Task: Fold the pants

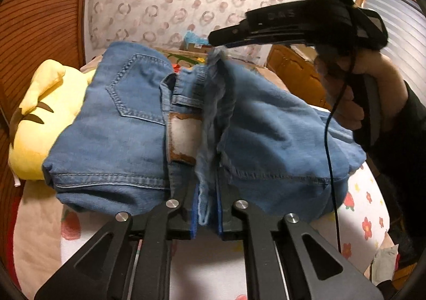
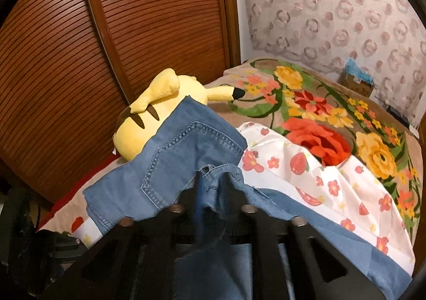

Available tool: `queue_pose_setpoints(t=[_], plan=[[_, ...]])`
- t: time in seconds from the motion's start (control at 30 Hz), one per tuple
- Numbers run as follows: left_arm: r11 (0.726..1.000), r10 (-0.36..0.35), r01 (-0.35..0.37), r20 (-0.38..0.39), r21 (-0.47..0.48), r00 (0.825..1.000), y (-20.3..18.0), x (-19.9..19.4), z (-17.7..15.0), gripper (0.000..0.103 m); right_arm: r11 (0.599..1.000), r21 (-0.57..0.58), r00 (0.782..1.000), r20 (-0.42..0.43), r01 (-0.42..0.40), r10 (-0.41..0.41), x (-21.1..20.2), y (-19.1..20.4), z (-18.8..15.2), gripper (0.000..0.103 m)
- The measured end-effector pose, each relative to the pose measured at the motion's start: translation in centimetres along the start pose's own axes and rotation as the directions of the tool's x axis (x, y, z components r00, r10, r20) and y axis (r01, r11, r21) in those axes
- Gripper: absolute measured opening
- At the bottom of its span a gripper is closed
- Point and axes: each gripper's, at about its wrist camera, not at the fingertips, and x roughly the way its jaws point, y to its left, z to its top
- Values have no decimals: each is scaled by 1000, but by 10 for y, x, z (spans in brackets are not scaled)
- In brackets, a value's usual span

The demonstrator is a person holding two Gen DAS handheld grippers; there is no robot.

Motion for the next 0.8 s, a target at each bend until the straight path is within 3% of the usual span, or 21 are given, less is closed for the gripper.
queue_pose_setpoints(t=[0.03,0.17,0.33,0.6,0.8], plan=[[1000,5,-5,3,-2,1000,1,-2,1,19,1000,1,1000,6,7,-7,-6,-1,-3,43],[1000,6,-6,35,-8,999,2,-11,6,43,999,18,998,35,43,-43,-27,-8,-13,44],[1000,30,-30,61,4,998,-4,-13,10,44,995,12,992,70,103,-104,-74,-16,-42,44],[997,-24,19,67,77,997,-35,-6,14,39,976,61,970,116,207,-213,-165,-26,-104,44],[996,1,-3,17,94,1000,-44,13,12,37,954,110,955,73,280,-289,-193,-31,-156,44]])
